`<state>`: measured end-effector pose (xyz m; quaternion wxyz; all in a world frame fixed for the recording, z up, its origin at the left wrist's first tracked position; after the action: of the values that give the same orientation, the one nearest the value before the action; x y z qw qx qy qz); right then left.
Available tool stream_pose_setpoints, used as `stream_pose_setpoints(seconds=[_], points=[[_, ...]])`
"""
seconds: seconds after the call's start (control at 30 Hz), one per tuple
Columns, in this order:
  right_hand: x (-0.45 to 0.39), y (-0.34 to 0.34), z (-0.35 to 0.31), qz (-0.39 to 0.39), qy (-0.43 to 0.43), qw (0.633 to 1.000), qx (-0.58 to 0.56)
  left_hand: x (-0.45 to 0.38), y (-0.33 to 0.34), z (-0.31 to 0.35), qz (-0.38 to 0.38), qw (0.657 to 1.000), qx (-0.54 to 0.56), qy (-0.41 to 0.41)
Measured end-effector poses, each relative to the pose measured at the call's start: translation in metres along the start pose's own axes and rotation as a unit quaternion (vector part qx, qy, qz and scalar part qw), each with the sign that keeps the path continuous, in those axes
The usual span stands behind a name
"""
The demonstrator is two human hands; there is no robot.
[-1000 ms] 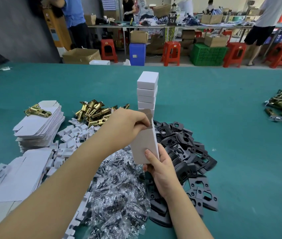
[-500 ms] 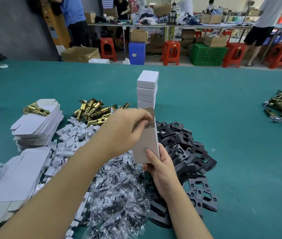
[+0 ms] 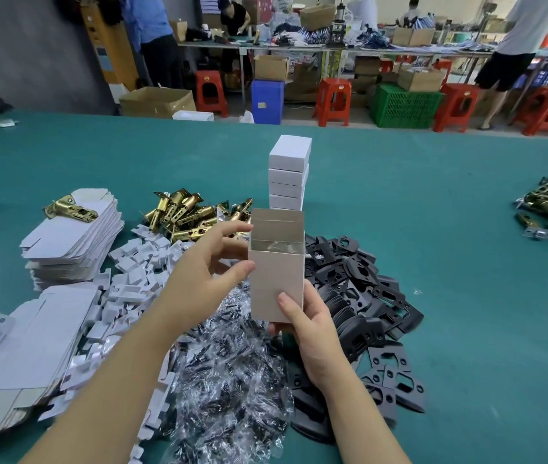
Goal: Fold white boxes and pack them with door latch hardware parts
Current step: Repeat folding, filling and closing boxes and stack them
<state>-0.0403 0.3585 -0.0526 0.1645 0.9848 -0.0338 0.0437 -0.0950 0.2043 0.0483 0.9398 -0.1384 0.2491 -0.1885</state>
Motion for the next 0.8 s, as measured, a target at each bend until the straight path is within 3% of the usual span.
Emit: stream_pose_setpoints(seconds=[0.13, 0.23, 0.4, 0.8], points=[[0.005, 0.003, -0.004, 0.018, -0.051, 0.995, 0.083, 0.005, -0.002, -0.009, -0.002, 0.999, 0.038, -0.018], [0.006, -0.001, -0.007, 0.074, -0.098, 0.98, 0.155, 0.008, -0.001, -0.013, -0.002, 1.0, 0.023, -0.011], [0.011, -0.01, -0.014, 0.136, -0.168, 0.963, 0.159, 0.016, 0.013, -0.021, -0.032, 0.999, -0.034, -0.009], [0.006, -0.016, -0.009, 0.143, -0.172, 0.951, 0.215, 0.018, 0.012, -0.018, -0.011, 0.996, -0.082, 0.016]])
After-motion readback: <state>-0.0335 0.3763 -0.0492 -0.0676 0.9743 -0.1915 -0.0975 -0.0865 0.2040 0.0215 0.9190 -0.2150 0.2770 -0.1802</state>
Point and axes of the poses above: each hand's wrist, its own x-axis away from the middle knuckle, its own y-axis out of the palm, z = x × y, the point moved 7 cm from there along -x, towards the middle knuckle, and after that the axes turned 7 degrees about y, right-handed, at the moved point
